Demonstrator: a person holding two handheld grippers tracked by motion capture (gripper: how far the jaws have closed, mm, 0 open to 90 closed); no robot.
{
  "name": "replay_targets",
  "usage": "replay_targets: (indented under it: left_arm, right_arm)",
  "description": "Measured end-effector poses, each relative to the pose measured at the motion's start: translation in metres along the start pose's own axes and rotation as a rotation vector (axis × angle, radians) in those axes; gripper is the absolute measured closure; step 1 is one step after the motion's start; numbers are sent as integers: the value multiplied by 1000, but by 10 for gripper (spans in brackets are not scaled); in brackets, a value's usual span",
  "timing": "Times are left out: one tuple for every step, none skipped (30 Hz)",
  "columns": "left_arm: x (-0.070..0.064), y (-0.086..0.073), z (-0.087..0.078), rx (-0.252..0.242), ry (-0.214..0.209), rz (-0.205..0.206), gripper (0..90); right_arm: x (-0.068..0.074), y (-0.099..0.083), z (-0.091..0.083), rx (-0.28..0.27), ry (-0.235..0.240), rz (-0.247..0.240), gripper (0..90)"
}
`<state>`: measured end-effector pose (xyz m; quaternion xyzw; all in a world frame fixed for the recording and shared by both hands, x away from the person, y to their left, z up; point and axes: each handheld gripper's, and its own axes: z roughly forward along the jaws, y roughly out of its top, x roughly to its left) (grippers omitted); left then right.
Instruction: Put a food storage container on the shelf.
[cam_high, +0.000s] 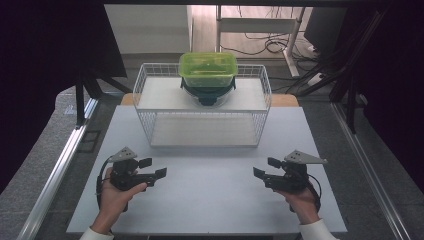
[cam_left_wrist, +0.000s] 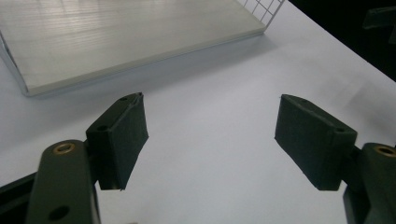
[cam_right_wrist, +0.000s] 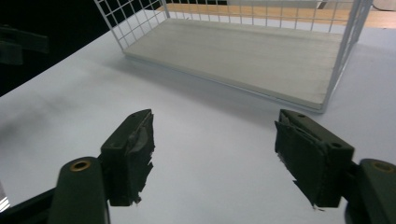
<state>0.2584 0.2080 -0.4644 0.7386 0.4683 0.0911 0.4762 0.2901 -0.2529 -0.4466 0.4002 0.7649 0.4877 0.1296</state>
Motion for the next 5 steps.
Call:
replay_targets:
  left_arm:
    - [0,0,0,0,2,1,241]
    - [0,0,1,2,3,3,240]
    - [0,0,1,2,3,3,239]
    - [0,0,1,5,0,8,236]
    - [0,0,1,5,0,8,235]
  right_arm:
    - [-1,0,0,2,-1,0,261]
    - [-1,0,0,4,-1,3,258]
    - [-1,0,0,4,-1,3,258]
    - [-2,-1,-1,5,1,7,254]
    - [-2,-1,-1,5,1,7,254]
